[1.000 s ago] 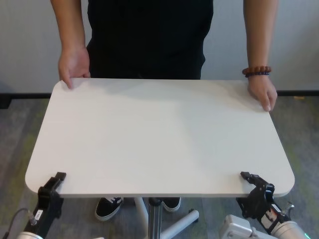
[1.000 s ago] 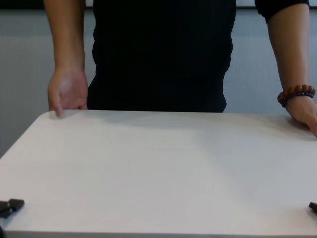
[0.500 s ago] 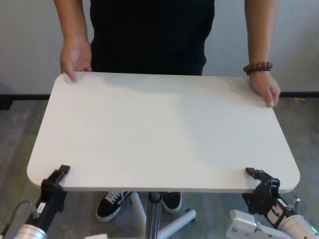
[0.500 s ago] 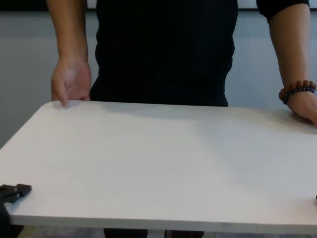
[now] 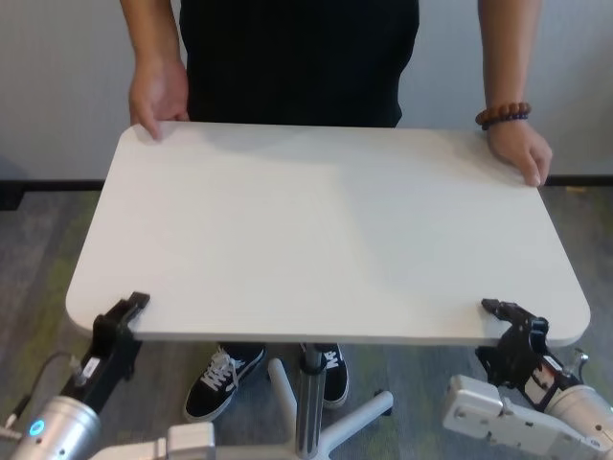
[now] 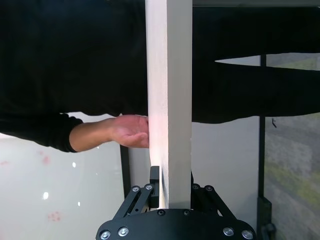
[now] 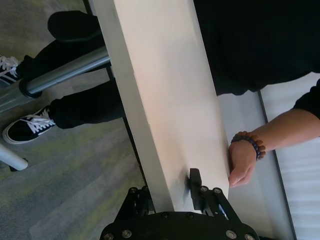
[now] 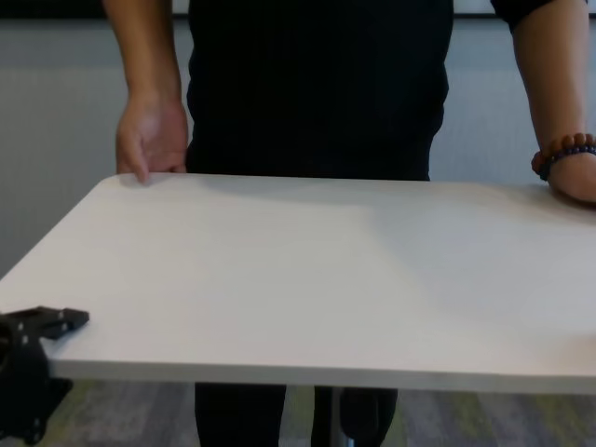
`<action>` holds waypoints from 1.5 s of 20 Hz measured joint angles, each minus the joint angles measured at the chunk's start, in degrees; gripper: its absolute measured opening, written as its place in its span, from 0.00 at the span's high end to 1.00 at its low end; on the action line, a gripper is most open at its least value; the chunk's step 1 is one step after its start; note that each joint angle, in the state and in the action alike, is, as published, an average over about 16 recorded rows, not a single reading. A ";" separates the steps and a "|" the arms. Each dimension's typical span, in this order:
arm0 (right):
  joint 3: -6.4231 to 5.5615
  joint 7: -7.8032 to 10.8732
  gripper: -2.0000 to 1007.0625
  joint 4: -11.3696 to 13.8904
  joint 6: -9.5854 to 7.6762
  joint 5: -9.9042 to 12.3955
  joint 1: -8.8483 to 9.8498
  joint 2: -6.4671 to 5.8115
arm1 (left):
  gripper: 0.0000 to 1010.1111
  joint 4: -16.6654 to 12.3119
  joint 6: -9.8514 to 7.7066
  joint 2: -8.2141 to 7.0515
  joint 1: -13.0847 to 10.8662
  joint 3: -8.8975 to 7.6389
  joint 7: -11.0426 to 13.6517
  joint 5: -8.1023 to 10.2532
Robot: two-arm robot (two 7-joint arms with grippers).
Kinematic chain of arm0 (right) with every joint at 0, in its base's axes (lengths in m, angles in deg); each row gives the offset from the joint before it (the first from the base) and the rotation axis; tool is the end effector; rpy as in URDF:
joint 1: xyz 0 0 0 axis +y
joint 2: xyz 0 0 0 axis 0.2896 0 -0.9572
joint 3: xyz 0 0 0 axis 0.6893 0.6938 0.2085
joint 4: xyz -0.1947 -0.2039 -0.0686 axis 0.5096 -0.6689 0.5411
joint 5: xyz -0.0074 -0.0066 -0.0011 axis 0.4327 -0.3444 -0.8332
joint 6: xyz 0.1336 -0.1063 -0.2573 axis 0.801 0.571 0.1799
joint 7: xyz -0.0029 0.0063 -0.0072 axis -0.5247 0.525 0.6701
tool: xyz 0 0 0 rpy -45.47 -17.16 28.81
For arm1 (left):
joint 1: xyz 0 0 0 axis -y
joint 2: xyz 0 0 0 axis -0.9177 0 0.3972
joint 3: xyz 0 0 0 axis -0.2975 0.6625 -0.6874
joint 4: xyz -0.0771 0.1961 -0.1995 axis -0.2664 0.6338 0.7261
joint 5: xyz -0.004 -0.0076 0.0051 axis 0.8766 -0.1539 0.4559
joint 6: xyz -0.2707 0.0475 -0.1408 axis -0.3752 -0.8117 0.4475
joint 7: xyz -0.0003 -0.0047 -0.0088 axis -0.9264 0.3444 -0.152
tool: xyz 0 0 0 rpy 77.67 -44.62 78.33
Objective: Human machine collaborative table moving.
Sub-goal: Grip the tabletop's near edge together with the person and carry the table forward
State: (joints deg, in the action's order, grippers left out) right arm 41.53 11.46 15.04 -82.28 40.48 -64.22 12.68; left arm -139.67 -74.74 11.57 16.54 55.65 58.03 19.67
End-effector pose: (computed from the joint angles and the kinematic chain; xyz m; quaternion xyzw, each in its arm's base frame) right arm 0.2615 -0.0378 -0.3185 -0.4312 -0.3832 -0.4304 0.6943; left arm 0.2623 0.0309 -0.3484 0.4354 -0.5706 0.4069 0.5651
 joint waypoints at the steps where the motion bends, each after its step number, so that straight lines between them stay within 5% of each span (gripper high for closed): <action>1: -0.08 0.33 0.64 0.04 -0.01 -0.17 -0.26 0.01 | 0.72 0.14 0.24 -0.01 0.51 0.16 0.28 0.03; 16: 0.25 4.45 0.64 -2.51 1.06 -3.80 -6.47 1.49 | 0.73 4.38 4.96 0.46 8.53 2.35 2.88 3.51; 30: 1.58 5.61 0.64 -7.09 2.26 -5.97 -12.07 3.13 | 0.73 8.42 3.57 1.57 13.62 3.59 2.82 3.16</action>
State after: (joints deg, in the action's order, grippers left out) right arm 43.11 17.07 7.94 -80.02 34.51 -76.29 15.80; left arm -131.25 -71.17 13.14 30.17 59.25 60.85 22.83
